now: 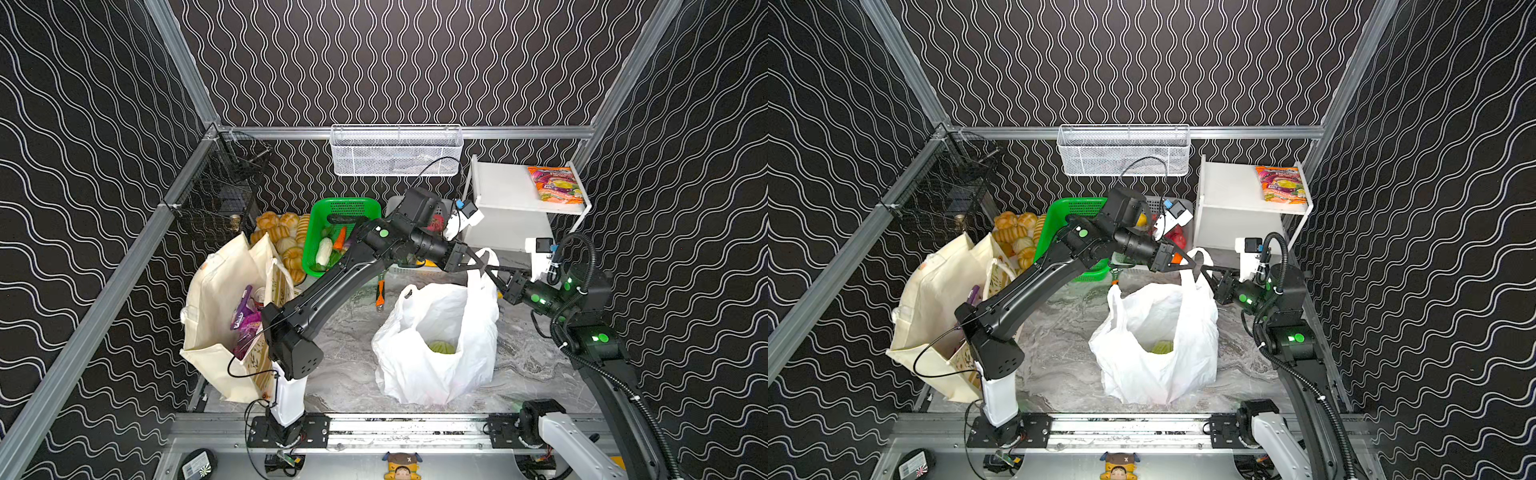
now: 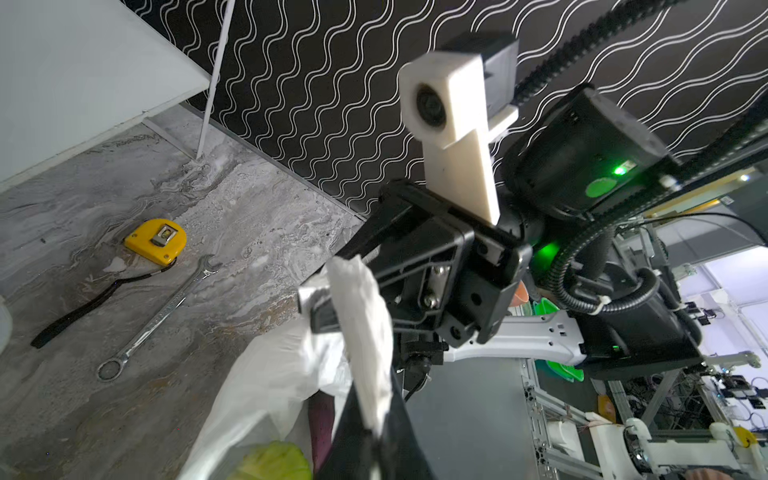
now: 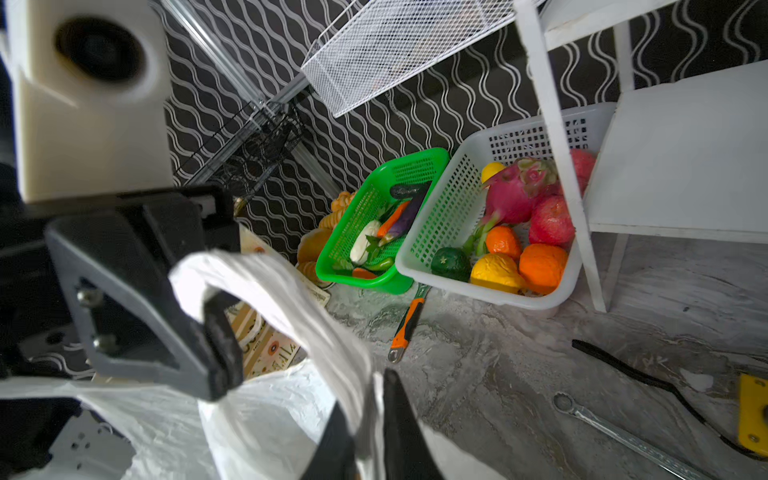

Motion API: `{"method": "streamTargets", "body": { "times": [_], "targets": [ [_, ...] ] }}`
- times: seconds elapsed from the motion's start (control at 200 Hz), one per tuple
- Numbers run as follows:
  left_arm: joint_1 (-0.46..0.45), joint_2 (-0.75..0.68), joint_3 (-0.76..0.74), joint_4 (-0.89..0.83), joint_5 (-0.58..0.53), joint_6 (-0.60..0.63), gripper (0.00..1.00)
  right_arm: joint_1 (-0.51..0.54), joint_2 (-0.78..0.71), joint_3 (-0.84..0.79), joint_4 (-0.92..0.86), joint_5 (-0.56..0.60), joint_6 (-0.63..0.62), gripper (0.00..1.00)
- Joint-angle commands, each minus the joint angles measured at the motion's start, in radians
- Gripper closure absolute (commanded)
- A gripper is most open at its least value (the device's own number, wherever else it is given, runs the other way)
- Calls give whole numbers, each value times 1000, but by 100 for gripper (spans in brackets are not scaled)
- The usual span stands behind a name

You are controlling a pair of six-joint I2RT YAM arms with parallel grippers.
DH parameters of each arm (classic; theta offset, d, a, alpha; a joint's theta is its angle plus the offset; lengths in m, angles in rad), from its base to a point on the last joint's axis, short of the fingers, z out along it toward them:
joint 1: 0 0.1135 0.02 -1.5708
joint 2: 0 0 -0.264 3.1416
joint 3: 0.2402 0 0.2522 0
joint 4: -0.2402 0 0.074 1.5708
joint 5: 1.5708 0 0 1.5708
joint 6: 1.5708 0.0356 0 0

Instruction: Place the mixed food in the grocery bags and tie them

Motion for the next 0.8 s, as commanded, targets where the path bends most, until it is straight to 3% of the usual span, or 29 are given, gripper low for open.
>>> {"method": "streamTargets", "body": {
  "times": [0.0, 0.05, 0.125, 0.516, 0.601, 0.696, 0.796],
  "targets": [
    [3, -21, -3, 76, 22, -51, 100, 2, -4, 17, 31, -248, -120, 63],
    [2, -24, -5, 80, 43, -61, 100, 1, 1, 29, 44, -332, -144, 55],
    [3, -33, -11, 88, 66, -73, 100, 2, 9, 45, 37, -356, -186, 47],
    [2, -64, -3, 39, 107, -47, 100, 2, 28, 53, 65, -297, -514, 9],
    [3, -69, -1, 28, 108, -37, 100, 2, 39, 50, 115, -330, -519, 6],
    [2, -70, 5, 6, 98, -24, 100, 1, 54, 58, 128, -463, -545, 4],
    [3, -75, 4, 7, 112, -24, 100, 1, 69, 31, 231, -483, -475, 1]
  ]
}}
